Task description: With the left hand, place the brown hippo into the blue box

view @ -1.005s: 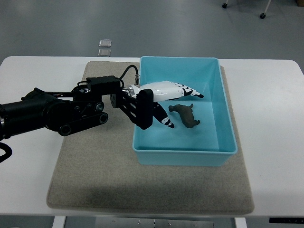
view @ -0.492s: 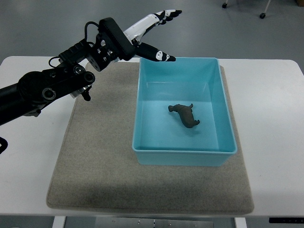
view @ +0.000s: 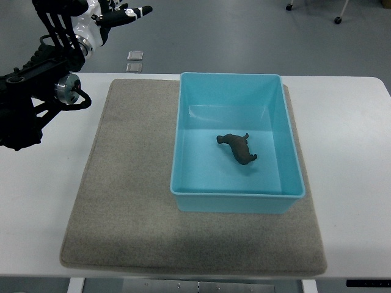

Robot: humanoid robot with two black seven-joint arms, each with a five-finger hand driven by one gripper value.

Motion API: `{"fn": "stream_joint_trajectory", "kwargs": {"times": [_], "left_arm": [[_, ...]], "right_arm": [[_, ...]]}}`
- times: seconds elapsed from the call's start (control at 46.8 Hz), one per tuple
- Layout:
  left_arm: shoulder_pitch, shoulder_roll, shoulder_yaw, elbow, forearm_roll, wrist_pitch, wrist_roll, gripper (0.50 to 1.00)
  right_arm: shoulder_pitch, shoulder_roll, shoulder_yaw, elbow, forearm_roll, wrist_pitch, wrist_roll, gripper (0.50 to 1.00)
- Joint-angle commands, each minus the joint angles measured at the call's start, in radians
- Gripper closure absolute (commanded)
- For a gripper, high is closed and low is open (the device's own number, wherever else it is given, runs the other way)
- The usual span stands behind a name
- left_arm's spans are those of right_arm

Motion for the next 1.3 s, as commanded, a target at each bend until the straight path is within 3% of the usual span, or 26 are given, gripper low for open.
{"fn": "stream_joint_trajectory", "kwargs": {"times": [0.0, 0.128, 0.364, 0.663, 1.283], "left_arm": [[0.001, 0.009, -0.002, 0.049, -0.099, -0.100, 0.000, 0.504], [0.008, 0.006, -0.008, 0.141, -0.126, -0.178, 0.000, 0.504], [0.045, -0.001, -0.117, 0.201, -0.214, -0.212, 0.012, 0.501], [0.125, -0.021, -0.256, 0.203, -0.225, -0.189, 0.018, 0.501], [0.194, -0.075, -0.313, 0.192, -0.228, -0.190, 0.018, 0.501]], "right_arm": [[0.000, 0.000, 0.000, 0.000, 0.000, 0.000, 0.000, 0.564], [0.000, 0.000, 0.000, 0.000, 0.000, 0.000, 0.000, 0.564], [0.000, 0.000, 0.000, 0.000, 0.000, 0.000, 0.000, 0.564], [0.000, 0.000, 0.000, 0.000, 0.000, 0.000, 0.000, 0.564], [0.000, 0.000, 0.000, 0.000, 0.000, 0.000, 0.000, 0.564]]}}
